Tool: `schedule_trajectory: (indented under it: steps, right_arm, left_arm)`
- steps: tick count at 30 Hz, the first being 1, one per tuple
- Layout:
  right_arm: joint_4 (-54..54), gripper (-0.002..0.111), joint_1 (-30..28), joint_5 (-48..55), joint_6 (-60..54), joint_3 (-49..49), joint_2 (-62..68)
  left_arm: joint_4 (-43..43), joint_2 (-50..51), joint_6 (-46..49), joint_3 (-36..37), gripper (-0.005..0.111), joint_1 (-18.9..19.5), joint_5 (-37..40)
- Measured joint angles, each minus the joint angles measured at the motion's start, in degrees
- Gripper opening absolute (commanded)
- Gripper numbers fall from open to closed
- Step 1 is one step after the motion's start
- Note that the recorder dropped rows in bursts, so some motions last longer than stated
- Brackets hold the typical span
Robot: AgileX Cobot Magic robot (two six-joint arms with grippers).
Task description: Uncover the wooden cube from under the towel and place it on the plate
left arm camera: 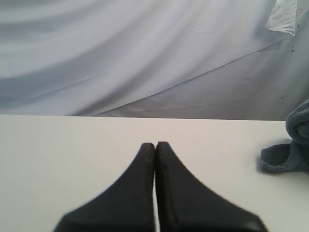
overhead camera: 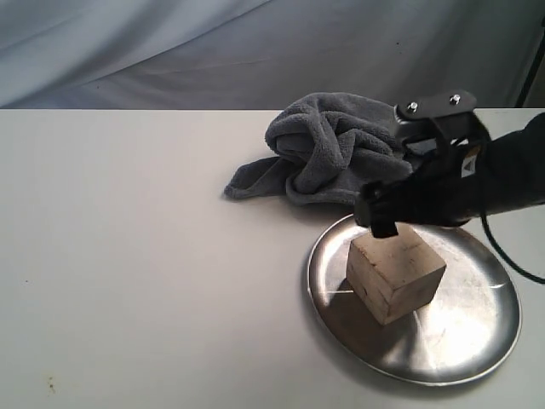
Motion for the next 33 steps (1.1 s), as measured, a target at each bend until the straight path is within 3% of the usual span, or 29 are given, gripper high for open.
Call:
schedule_trajectory:
  steps: [7, 16, 21, 24, 27, 33]
  right_arm:
    - [-1.5, 0.094, 0.0, -10.1, 0.0, 0.0, -7.5]
    - [-2.0, 0.089, 0.0, -10.0, 0.0, 0.0, -7.5]
    - [-2.7, 0.06, -0.4, -13.0, 0.1, 0.0, -7.5]
    - [-3.4, 0.025, -2.1, -15.8, 0.1, 0.0, -7.5]
    - [-4.5, 0.001, -5.4, -20.0, 0.1, 0.0, -7.5]
    - [-4.7, 0.0, -16.6, -26.4, 0.1, 0.0, -7.5]
  left_arm:
    - [0.0, 0.0, 0.0, 0.0, 0.001, 0.0, 0.0]
    - [0.0, 0.0, 0.0, 0.0, 0.001, 0.0, 0.0]
    - [0.0, 0.0, 0.0, 0.0, 0.001, 0.0, 0.0]
    - [0.0, 0.0, 0.0, 0.0, 0.001, 0.0, 0.0]
    - [0.0, 0.0, 0.0, 0.0, 0.001, 0.0, 0.0]
    - [0.0, 0.0, 0.0, 0.0, 0.001, 0.0, 0.0]
